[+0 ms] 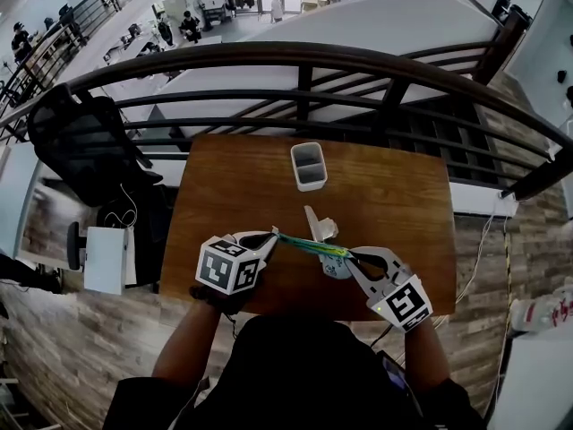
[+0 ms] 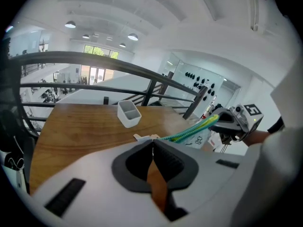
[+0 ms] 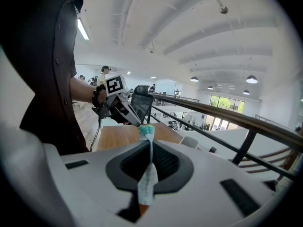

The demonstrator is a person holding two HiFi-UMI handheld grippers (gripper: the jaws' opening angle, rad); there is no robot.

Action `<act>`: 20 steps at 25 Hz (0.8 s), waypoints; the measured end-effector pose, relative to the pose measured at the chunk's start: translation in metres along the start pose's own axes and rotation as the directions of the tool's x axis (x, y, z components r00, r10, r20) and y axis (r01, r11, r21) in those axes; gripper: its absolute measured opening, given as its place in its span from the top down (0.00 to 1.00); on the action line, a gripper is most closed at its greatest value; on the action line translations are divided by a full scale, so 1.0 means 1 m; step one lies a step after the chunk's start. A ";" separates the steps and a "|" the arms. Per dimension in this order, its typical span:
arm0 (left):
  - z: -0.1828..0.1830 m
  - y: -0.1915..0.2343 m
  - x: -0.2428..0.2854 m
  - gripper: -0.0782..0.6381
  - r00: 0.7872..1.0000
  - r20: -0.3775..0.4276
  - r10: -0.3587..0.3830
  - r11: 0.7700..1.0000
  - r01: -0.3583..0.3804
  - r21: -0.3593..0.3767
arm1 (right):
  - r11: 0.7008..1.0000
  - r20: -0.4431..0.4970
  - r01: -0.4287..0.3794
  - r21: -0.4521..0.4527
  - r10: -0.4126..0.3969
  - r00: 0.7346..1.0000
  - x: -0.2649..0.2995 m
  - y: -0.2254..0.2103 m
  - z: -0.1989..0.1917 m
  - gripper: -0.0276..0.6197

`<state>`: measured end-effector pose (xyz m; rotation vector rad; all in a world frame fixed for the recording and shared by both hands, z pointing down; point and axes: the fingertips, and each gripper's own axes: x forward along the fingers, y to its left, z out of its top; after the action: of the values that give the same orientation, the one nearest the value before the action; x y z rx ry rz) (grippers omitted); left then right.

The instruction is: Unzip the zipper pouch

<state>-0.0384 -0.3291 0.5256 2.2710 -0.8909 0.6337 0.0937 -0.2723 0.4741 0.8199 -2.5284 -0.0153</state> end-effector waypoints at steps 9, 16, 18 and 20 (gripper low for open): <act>0.004 0.012 -0.012 0.77 0.995 0.048 0.089 0.993 -0.092 0.070 | 0.998 0.009 -0.055 0.032 0.054 0.998 0.014 0.016 0.003 0.96; -0.006 0.011 -0.016 0.69 0.997 0.043 0.065 0.997 -0.066 0.038 | 0.996 -0.053 -0.049 0.075 0.053 0.997 0.028 0.021 -0.014 0.95; -0.006 0.012 -0.018 0.69 0.997 0.050 0.062 0.998 -0.063 0.014 | 0.994 -0.064 -0.043 0.100 0.050 0.997 0.031 0.019 -0.019 0.94; -0.007 0.015 -0.019 0.69 0.996 0.057 0.065 0.998 -0.064 -0.007 | 0.992 -0.067 -0.023 0.124 0.032 0.997 0.033 0.014 -0.022 0.86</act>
<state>-0.0633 -0.3244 0.5240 2.2736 -0.9960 0.5965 0.0727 -0.2759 0.5105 0.8185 -2.4953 0.1769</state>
